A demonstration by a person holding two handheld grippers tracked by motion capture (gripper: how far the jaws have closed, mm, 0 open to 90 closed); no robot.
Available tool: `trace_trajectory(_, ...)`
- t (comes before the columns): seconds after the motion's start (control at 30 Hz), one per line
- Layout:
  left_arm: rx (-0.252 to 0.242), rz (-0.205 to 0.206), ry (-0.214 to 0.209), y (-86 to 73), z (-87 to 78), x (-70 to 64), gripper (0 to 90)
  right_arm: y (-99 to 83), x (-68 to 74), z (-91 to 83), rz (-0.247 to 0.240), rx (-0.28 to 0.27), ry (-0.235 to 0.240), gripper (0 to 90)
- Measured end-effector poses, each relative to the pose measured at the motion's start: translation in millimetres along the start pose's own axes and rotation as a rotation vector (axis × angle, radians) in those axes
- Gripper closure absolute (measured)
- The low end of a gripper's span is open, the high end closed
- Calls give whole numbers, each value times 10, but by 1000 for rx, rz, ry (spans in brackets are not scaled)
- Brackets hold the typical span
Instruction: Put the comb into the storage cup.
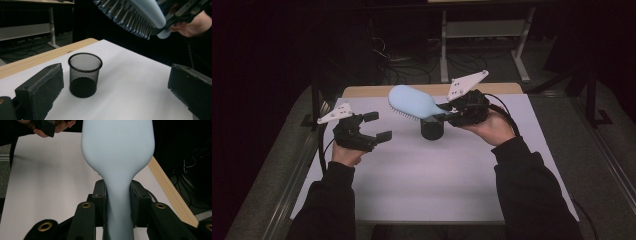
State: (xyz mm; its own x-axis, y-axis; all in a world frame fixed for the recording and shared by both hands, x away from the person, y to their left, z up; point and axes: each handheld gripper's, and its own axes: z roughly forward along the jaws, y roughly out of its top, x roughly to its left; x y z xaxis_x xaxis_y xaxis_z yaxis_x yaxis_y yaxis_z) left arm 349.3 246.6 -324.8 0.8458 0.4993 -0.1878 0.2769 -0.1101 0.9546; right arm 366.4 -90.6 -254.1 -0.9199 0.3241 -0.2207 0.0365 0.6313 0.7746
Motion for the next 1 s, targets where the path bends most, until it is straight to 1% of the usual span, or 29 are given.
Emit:
trace_trajectory(0.37, -26, -36, -44, 90, 98, 6, 1, 34, 11, 145, 0, -44, 16, 681)
trace_trajectory(0.53, -19, -30, -64, 129, 158, -19, 1, 57, 35, 205, 1, -63, 28, 681)
trace_trajectory(0.67, -16, -32, -72, 153, 194, -27, 1, 69, 55, 258, -5, -73, 34, 681)
trace_trajectory(0.8, -11, -45, -75, 169, 220, -10, 1, 68, 73, 320, -7, -89, 40, 681)
trace_trajectory(1.0, -19, -50, -75, 201, 243, -5, 1, 58, 99, 410, -8, -90, 51, 681)
